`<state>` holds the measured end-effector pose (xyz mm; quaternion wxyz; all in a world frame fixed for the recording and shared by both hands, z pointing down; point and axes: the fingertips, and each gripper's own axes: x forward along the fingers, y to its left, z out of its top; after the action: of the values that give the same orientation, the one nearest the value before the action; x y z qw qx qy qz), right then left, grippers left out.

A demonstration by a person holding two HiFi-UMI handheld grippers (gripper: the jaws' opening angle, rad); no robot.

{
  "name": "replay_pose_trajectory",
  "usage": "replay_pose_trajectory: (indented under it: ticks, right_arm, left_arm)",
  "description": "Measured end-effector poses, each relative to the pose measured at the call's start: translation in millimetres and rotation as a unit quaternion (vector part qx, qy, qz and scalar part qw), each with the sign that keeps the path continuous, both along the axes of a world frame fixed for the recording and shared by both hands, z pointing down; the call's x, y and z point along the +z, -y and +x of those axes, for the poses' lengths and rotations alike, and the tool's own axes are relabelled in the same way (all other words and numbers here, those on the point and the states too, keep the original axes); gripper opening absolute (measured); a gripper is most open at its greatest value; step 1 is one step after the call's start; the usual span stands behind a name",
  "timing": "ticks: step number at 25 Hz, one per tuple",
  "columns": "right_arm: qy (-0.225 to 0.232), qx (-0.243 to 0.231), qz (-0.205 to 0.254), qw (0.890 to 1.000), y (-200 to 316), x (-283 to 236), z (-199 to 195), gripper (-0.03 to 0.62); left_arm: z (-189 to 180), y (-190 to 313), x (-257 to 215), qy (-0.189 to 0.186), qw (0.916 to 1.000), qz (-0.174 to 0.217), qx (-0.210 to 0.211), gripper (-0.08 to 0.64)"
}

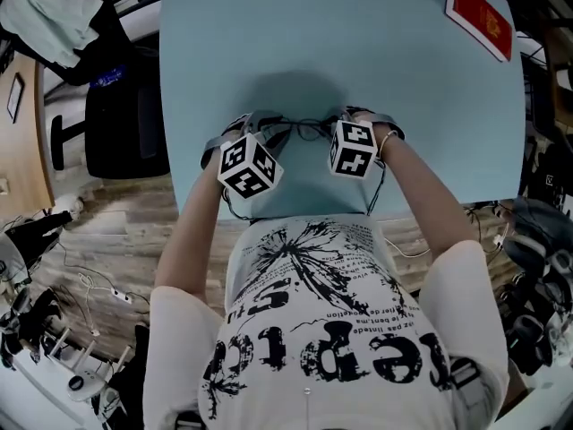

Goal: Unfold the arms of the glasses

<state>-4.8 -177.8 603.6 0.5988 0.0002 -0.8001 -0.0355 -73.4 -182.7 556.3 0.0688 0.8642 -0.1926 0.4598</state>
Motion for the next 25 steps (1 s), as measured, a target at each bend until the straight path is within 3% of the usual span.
replay_pose_trajectory:
  ticks: [5, 13, 18, 25]
  right_arm:
    - [-0.005, -0.009, -0.007, 1.0, -0.2, 1.3, 3.9, 0.037]
    - [-0.008, -0.015, -0.01, 1.0, 2.1, -1.8, 5.2, 0.037]
    - [-0.013, -0.013, -0.016, 1.0, 0.1, 0.7, 4.5, 0.037]
    - [-0.027, -0.005, -0.015, 1.0, 1.3, 3.2, 8.5, 0.035]
  left_arm:
    - [22.5, -0.3, 15.1, 0.036, 0.9959, -0.006, 0.082, 0.135]
    - [43.0, 0.9, 33.3, 0.093, 0.9799, 0.008, 0.176, 0.109]
    - [44.2, -2.3, 42.6, 0.103, 0.975, 0.011, 0.197, 0.059]
    - [44.5, -4.3, 41.1, 0.076, 0.9789, 0.007, 0.189, 0.035]
